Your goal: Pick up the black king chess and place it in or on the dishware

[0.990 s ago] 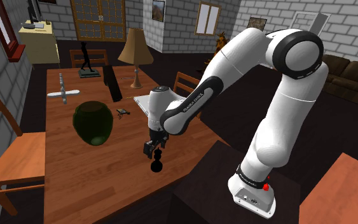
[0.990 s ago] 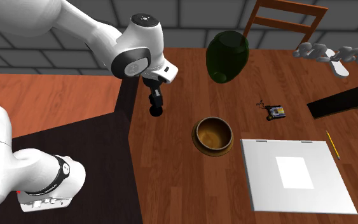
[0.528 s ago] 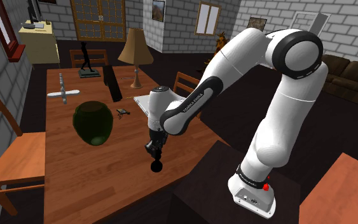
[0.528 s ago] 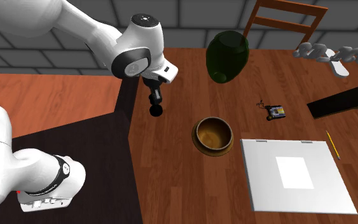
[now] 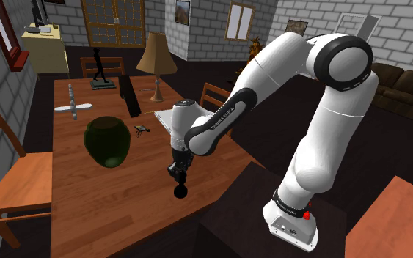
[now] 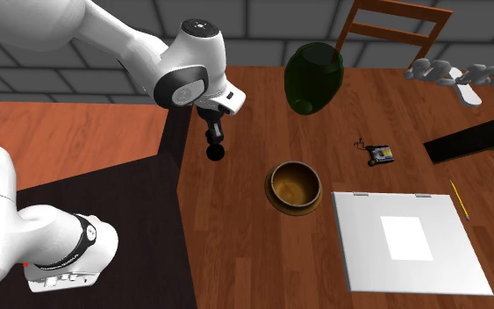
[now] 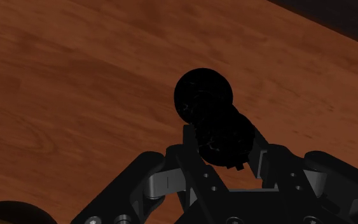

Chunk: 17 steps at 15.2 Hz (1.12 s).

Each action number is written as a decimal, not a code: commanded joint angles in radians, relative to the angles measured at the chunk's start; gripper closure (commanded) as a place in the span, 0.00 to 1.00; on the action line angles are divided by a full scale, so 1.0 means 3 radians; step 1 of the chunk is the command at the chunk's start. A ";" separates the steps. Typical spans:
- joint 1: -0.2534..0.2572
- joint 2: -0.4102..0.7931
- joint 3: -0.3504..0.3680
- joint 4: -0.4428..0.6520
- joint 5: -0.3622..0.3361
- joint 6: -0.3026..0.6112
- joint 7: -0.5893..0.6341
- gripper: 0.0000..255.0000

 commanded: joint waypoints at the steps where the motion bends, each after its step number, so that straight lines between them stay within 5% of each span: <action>1: -0.0001 -0.0044 0.0003 0.0004 0.0019 -0.0048 -0.0013 1.00; 17: 0.0009 -0.0651 -0.0015 0.0205 0.0214 -0.0839 -0.0144 1.00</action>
